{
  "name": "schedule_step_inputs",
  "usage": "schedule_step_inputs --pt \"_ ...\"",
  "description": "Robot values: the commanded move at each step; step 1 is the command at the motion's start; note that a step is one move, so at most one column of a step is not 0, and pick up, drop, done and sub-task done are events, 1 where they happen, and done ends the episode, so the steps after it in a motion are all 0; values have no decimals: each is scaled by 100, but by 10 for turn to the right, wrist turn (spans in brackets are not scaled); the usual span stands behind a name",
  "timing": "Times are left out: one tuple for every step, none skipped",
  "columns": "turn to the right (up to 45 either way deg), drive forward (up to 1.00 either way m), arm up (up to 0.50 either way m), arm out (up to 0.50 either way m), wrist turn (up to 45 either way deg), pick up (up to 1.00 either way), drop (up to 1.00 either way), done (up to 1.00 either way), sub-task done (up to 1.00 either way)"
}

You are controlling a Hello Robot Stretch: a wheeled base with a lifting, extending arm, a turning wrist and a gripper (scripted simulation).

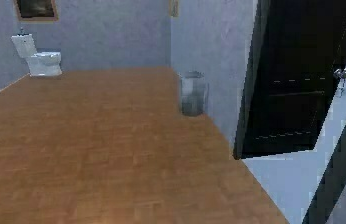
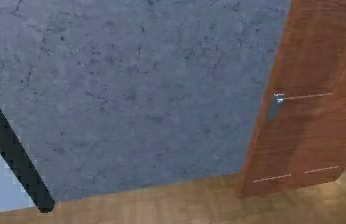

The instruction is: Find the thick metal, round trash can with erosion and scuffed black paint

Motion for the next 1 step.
schedule_step_inputs --pt "0 100 0 0 0 0 0 0 0"
